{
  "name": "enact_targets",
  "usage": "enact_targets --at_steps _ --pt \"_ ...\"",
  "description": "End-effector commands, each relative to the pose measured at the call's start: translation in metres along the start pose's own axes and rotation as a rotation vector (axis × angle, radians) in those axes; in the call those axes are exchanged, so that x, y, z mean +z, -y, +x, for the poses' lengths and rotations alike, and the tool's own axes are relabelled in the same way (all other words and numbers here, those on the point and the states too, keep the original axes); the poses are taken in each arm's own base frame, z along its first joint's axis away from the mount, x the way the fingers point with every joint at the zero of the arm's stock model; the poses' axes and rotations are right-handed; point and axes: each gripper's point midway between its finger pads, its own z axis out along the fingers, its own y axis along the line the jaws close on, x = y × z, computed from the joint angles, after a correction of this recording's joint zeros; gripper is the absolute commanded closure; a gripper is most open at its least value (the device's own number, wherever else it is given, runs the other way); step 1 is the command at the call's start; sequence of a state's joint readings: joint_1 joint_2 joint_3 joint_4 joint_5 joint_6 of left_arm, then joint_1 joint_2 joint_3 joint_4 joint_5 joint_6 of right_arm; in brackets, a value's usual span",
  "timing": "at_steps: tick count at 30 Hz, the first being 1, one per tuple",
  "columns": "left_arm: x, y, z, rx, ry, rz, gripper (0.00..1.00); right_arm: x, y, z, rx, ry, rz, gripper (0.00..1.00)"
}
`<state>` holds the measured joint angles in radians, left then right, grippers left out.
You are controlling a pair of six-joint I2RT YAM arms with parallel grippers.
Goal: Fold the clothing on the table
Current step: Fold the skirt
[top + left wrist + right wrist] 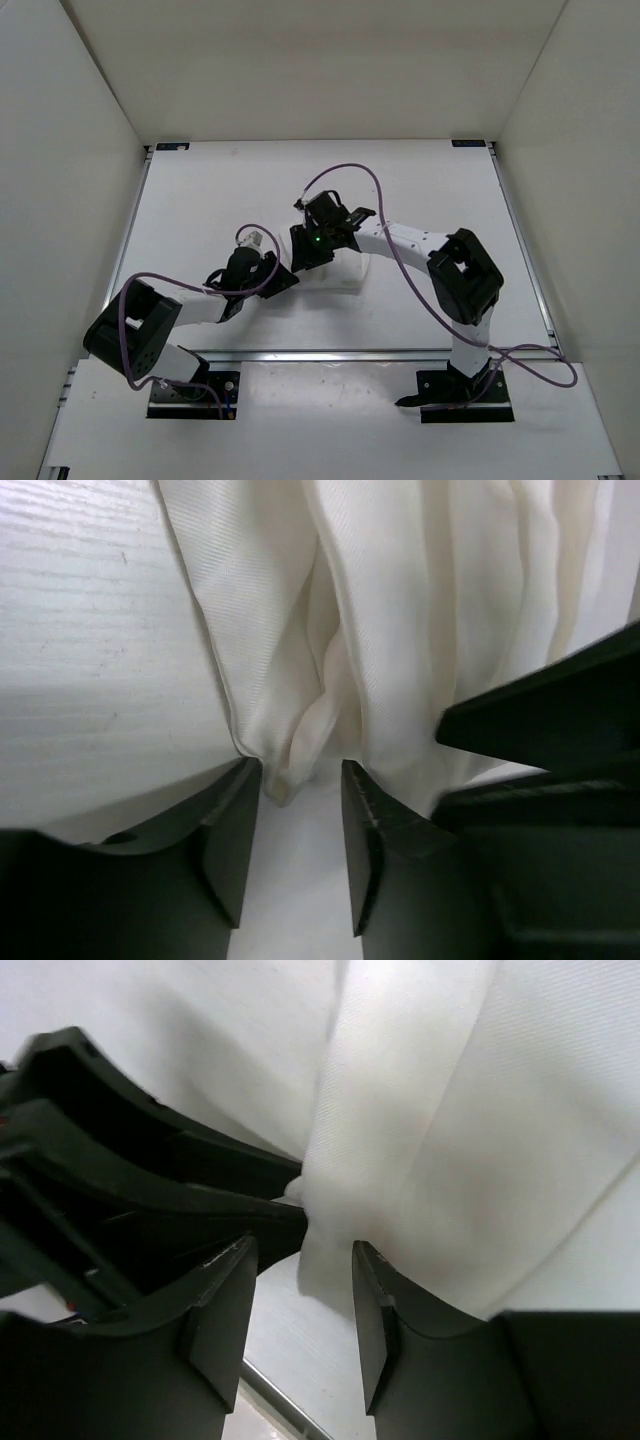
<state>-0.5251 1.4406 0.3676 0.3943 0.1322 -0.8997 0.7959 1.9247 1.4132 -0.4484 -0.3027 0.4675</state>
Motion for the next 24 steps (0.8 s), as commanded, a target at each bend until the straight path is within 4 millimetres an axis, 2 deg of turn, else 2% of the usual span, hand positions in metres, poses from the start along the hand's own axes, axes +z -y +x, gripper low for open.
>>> enact_targets --at_steps 1,2,3,5,6,7,8,10,11,14,16,18,19,20,22,24 --pt "-0.012 -0.008 0.008 -0.009 -0.03 -0.016 0.49 -0.054 -0.038 -0.037 -0.086 0.186 -0.144 0.59" --pt "-0.016 -0.006 -0.001 -0.012 0.006 -0.025 0.48 -0.071 -0.042 -0.043 -0.089 0.229 -0.154 0.58" --pt "-0.023 -0.009 0.003 -0.012 0.003 -0.045 0.47 -0.076 -0.033 -0.041 -0.068 0.235 -0.163 0.57" --pt "-0.035 -0.016 -0.001 -0.033 0.051 -0.055 0.48 -0.099 -0.017 -0.039 -0.023 0.289 -0.19 0.57" --pt "-0.043 -0.016 0.0 -0.057 0.067 -0.037 0.48 -0.106 -0.019 -0.039 -0.023 0.303 -0.235 0.58" --pt "-0.05 -0.018 -0.004 -0.072 0.099 -0.023 0.49 -0.116 -0.016 -0.035 -0.003 0.329 -0.292 0.67" --pt "-0.053 -0.025 -0.005 -0.081 0.11 -0.038 0.49 -0.115 -0.003 -0.033 0.012 0.354 -0.311 0.8" --pt "-0.064 -0.028 -0.015 -0.091 0.167 -0.033 0.52 -0.117 -0.004 -0.022 0.005 0.362 -0.427 1.0" --pt "-0.068 -0.031 -0.018 -0.095 0.181 -0.039 0.52 -0.114 -0.004 -0.016 0.011 0.364 -0.483 1.0" --pt "-0.075 -0.037 -0.021 -0.098 0.2 -0.05 0.54 -0.107 -0.019 -0.014 -0.027 0.376 -0.61 1.0" --pt "-0.08 -0.034 -0.027 -0.102 0.222 -0.031 0.54 -0.089 -0.02 -0.008 0.007 0.331 -0.65 1.0" --pt "-0.082 -0.032 -0.028 -0.105 0.225 -0.031 0.55 -0.06 -0.02 -0.005 0.06 0.262 -0.66 1.0" --pt "-0.083 -0.03 -0.028 -0.103 0.226 -0.024 0.55 -0.042 -0.013 -0.002 0.098 0.225 -0.64 1.0" --pt "-0.083 -0.03 -0.028 -0.105 0.223 -0.025 0.56 -0.035 -0.017 -0.004 0.116 0.208 -0.628 1.0" --pt "-0.084 -0.028 -0.028 -0.097 0.222 -0.013 0.55 0.005 0.011 0.003 0.274 0.184 -0.472 1.0" --pt "-0.086 -0.025 -0.028 -0.101 0.221 -0.004 0.54 0.022 0.031 0.003 0.356 0.152 -0.413 1.0"
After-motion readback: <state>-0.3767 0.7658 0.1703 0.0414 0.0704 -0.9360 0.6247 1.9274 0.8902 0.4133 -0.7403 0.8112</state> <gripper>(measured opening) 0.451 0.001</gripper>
